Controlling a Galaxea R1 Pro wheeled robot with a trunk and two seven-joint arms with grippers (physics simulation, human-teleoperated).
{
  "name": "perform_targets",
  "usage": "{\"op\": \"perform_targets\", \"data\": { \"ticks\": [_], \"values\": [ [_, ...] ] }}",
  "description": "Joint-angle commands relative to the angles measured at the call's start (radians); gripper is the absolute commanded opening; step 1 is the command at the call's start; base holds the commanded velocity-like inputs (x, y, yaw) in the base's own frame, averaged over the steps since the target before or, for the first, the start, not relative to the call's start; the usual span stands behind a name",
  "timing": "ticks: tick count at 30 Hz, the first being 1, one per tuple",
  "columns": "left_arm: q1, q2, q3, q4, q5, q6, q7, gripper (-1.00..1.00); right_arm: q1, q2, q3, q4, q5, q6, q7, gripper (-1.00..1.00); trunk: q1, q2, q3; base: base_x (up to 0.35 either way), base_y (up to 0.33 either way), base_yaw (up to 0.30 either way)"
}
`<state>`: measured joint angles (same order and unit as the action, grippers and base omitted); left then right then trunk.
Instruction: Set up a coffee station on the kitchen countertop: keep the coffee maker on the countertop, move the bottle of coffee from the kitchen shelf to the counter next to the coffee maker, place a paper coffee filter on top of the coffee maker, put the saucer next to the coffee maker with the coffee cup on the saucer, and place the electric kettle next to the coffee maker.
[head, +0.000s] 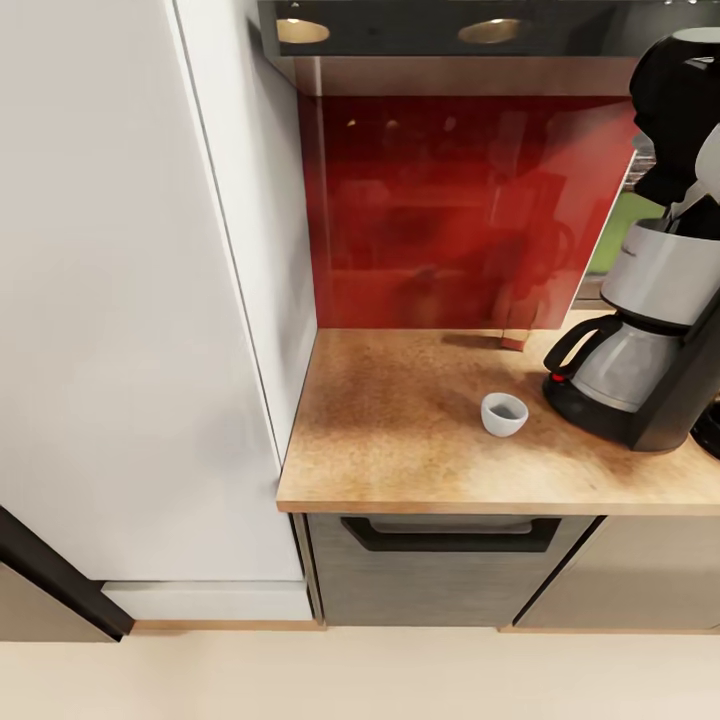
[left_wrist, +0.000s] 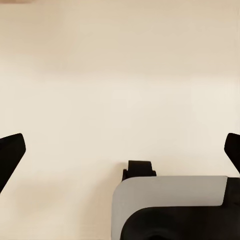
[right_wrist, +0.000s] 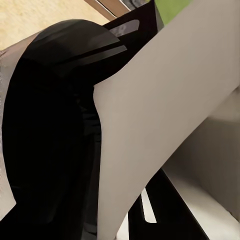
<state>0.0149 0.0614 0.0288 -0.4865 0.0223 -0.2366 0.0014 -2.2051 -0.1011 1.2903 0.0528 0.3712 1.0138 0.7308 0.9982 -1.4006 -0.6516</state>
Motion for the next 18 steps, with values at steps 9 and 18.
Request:
{"op": "perform_targets", "data": {
  "ticks": [9,18],
  "values": [
    [0.000,0.000,0.000,-0.001,0.002,-0.001,0.000,1.00,-0.001,0.000,0.000,-0.001,0.007,0.002,0.009,-1.00,0.000,0.000,-0.003,0.000,0.000,0.000],
    [0.000,0.000,0.000,-0.001,0.002,-0.001,0.000,1.00,-0.001,0.000,0.000,-0.001,0.007,0.002,0.009,-1.00,0.000,0.000,-0.007,0.000,0.000,0.000]
  ]
}}
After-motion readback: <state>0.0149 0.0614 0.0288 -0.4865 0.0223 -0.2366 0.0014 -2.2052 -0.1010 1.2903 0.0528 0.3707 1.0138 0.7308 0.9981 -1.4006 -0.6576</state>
